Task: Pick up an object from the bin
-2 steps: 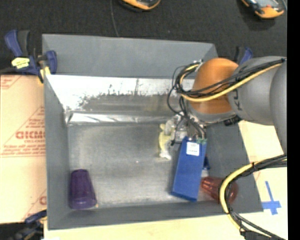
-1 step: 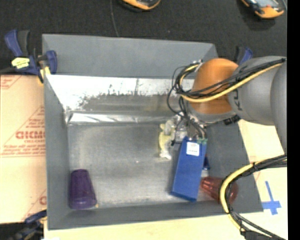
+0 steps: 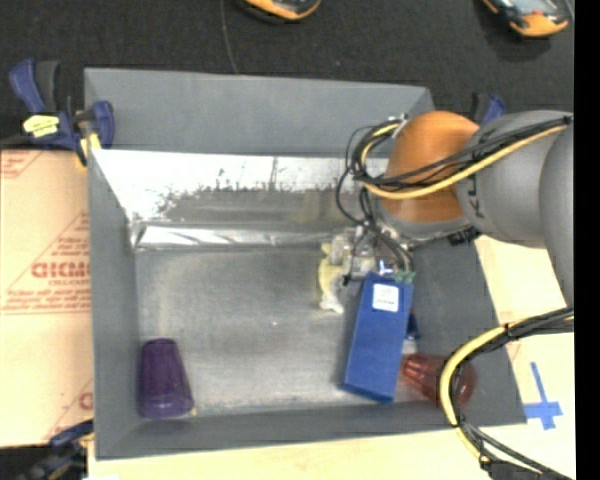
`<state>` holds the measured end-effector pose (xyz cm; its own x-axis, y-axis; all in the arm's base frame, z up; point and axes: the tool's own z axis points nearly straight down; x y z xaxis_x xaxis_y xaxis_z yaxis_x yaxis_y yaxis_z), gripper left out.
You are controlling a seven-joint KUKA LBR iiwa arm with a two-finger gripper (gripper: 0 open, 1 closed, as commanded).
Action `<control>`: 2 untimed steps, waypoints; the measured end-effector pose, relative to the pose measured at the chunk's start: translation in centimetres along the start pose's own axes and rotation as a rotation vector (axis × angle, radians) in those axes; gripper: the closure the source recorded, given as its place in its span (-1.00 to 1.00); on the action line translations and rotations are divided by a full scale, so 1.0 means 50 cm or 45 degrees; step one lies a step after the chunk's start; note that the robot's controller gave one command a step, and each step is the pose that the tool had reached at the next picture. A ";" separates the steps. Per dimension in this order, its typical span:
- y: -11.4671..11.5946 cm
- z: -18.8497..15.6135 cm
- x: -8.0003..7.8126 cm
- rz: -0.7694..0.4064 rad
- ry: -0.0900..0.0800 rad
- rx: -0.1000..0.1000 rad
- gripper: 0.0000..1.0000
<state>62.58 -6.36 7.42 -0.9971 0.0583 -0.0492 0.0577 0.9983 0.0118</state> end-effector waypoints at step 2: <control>-0.028 -0.285 -0.023 0.031 -0.001 0.001 1.00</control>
Offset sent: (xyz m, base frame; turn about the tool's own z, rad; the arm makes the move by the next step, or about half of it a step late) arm 0.0032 -0.0168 0.1419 0.0250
